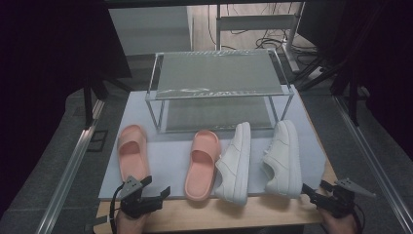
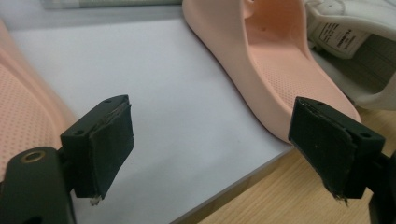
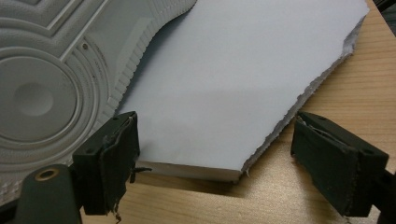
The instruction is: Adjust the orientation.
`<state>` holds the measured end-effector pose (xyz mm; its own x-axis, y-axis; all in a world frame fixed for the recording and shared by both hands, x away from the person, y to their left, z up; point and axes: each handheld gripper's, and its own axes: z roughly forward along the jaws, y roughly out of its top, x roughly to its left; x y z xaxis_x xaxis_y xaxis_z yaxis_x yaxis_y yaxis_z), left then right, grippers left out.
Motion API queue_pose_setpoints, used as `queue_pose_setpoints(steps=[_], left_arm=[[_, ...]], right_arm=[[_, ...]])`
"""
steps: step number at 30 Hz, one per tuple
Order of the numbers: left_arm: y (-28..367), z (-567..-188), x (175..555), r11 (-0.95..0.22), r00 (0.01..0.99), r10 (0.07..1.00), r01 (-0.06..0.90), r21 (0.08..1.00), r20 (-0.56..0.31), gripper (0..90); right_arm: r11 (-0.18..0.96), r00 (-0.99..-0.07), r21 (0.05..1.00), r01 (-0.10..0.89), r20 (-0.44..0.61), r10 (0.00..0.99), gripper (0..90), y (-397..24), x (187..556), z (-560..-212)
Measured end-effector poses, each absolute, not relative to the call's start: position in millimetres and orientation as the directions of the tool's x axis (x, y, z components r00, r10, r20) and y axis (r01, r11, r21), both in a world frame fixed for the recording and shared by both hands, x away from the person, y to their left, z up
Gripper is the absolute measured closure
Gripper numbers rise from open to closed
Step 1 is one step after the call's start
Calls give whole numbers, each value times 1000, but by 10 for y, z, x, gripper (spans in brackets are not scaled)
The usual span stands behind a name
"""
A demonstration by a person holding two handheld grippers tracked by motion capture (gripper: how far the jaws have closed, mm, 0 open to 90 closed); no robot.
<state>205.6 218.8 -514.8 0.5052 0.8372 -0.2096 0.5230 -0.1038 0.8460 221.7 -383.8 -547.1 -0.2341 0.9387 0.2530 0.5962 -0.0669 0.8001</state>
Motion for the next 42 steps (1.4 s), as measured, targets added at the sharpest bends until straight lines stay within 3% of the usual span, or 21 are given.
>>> queue_pose_setpoints(steps=[17,32,42], left_arm=[[2275,-4941,2244,-116,470,859,562,819,-201,154],[2436,-4838,2469,-133,403,906,559,819,-128,279],[2571,-4858,2624,-119,360,925,576,809,-120,422]], right_arm=[[-67,-234,801,595,252,939,156,-3839,2217,-5473],[-67,-234,801,594,252,939,156,-3839,2217,-5473],[-67,-236,802,594,253,938,157,-3840,2217,-5473]])
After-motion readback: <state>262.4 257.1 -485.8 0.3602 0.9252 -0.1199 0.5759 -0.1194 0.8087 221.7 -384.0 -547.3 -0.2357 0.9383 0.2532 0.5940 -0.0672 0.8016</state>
